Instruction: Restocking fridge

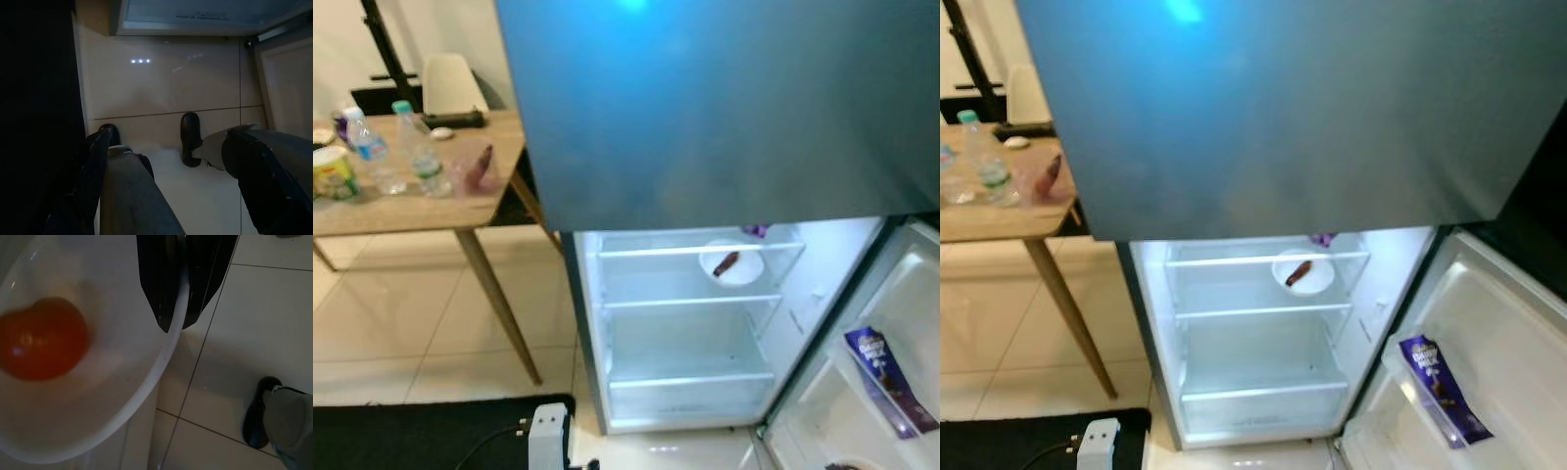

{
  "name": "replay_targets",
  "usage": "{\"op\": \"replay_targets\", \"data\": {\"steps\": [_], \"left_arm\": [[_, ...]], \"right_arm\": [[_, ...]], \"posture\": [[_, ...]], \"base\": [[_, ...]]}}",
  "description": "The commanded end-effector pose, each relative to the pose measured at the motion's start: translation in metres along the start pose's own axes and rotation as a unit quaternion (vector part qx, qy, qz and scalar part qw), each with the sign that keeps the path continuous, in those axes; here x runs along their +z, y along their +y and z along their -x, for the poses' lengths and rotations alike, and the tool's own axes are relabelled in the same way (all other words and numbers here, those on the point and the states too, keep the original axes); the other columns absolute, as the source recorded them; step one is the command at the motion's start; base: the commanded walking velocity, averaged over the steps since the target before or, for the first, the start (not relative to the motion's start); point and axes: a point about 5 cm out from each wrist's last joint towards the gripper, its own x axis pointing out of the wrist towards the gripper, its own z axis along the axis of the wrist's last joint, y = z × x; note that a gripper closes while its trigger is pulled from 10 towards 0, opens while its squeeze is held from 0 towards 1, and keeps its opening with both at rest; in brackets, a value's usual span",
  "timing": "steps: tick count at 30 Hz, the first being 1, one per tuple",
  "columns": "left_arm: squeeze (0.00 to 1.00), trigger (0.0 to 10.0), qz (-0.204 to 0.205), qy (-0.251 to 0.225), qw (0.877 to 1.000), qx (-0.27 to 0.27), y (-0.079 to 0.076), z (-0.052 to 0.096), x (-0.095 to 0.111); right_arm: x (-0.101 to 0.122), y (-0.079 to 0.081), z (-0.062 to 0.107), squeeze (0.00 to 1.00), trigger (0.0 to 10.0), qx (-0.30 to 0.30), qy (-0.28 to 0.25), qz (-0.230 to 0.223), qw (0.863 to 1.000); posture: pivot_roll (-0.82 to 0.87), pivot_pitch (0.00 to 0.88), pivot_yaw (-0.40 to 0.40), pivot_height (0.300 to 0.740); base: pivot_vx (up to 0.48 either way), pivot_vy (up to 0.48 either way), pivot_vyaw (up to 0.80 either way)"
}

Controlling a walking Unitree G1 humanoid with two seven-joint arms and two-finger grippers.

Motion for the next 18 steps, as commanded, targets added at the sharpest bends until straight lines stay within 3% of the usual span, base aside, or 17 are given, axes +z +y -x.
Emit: {"op": "replay_targets", "data": {"steps": [1,8,12,14,15,16,17,18], "left_arm": [[0.00,10.0,-0.012,0.000,1.000,0.005,0.002,0.000,0.002],[0.00,10.0,-0.035,0.001,0.999,0.000,0.001,0.000,0.002],[0.00,10.0,-0.089,-0.005,0.996,-0.023,-0.005,-0.002,0.007],[0.00,10.0,-0.139,-0.020,0.990,-0.026,-0.006,-0.003,0.019],[0.00,10.0,-0.139,-0.020,0.990,-0.026,-0.006,-0.003,0.019],[0.00,10.0,-0.177,-0.023,0.984,-0.027,-0.005,-0.002,0.025],[0.00,10.0,-0.177,-0.023,0.984,-0.027,-0.005,-0.002,0.025],[0.00,10.0,-0.203,-0.024,0.978,-0.028,-0.004,-0.002,0.029]], "right_arm": [[0.006,0.000,-0.001,0.00,10.0,-0.001,-0.012,0.008,1.000],[0.034,-0.007,-0.002,0.00,10.0,-0.014,-0.062,0.055,0.996],[0.062,-0.012,-0.001,0.00,10.0,-0.020,-0.109,0.088,0.990],[0.086,-0.023,0.001,0.00,10.0,-0.029,-0.152,0.108,0.982],[0.086,-0.023,0.001,0.00,10.0,-0.029,-0.152,0.108,0.982],[0.096,-0.030,0.004,0.00,10.0,-0.033,-0.173,0.126,0.976],[0.096,-0.030,0.004,0.00,10.0,-0.033,-0.173,0.126,0.976],[0.102,-0.034,0.005,0.00,10.0,-0.036,-0.186,0.138,0.972]], "posture": [[-0.10,0.000,-0.024,0.740],[-0.10,0.000,-0.024,0.740],[-0.09,0.000,-0.025,0.740],[-0.09,0.000,-0.029,0.740],[-0.09,0.000,-0.029,0.740],[-0.08,0.000,-0.030,0.740],[-0.08,0.000,-0.030,0.740],[-0.08,0.000,-0.030,0.740]], "base": [[0.000,0.000,0.00],[0.000,0.000,0.00],[0.000,0.000,0.00],[0.000,0.000,0.00],[0.000,0.000,0.00],[0.000,0.000,0.00],[0.000,0.000,0.00],[0.000,0.000,0.00]]}}
